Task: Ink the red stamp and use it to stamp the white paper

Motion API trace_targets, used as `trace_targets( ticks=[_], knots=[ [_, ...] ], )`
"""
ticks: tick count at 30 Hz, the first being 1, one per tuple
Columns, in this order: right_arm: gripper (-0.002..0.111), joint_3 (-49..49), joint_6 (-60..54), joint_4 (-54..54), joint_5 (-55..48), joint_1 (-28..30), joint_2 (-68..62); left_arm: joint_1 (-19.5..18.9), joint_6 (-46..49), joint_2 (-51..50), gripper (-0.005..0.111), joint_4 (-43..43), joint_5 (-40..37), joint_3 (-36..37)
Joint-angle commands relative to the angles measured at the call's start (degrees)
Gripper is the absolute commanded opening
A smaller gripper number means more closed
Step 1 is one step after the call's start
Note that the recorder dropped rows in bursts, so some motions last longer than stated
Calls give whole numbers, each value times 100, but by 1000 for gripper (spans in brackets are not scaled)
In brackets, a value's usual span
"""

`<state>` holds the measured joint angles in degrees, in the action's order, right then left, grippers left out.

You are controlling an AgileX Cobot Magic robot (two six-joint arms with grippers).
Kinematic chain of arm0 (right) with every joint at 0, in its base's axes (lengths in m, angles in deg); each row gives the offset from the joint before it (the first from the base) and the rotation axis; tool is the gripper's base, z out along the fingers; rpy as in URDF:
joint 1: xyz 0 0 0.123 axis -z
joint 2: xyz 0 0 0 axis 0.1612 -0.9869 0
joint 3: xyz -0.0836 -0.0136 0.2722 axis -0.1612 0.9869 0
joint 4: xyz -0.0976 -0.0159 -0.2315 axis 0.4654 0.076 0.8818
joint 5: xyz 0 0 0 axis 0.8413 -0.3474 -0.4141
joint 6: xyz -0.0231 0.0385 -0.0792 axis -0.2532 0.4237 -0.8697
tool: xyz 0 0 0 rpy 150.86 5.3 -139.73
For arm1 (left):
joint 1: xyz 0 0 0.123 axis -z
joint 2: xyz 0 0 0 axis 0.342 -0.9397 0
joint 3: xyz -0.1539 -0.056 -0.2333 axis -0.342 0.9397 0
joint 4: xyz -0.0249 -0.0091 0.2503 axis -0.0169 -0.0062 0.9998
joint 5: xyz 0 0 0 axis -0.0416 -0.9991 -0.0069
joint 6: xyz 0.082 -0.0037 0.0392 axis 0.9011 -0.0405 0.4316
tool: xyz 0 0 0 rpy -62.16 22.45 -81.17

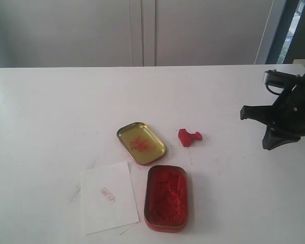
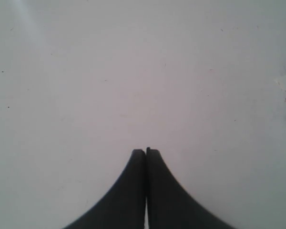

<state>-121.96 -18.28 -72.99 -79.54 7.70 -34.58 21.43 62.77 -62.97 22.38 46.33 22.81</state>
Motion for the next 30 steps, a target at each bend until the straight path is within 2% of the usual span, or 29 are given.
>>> trace_targets(
  ticks=[1,16,30],
  knots=[
    [0,182,241,323,-63,60,322,-10,-15,25,0,0,-25,50],
    [0,686,471,618,218,60,1420,-10,-15,25,0,0,-25,50],
    [0,1361,902,1157,687,60,3236,-10,-15,25,0,0,-25,50]
  ],
)
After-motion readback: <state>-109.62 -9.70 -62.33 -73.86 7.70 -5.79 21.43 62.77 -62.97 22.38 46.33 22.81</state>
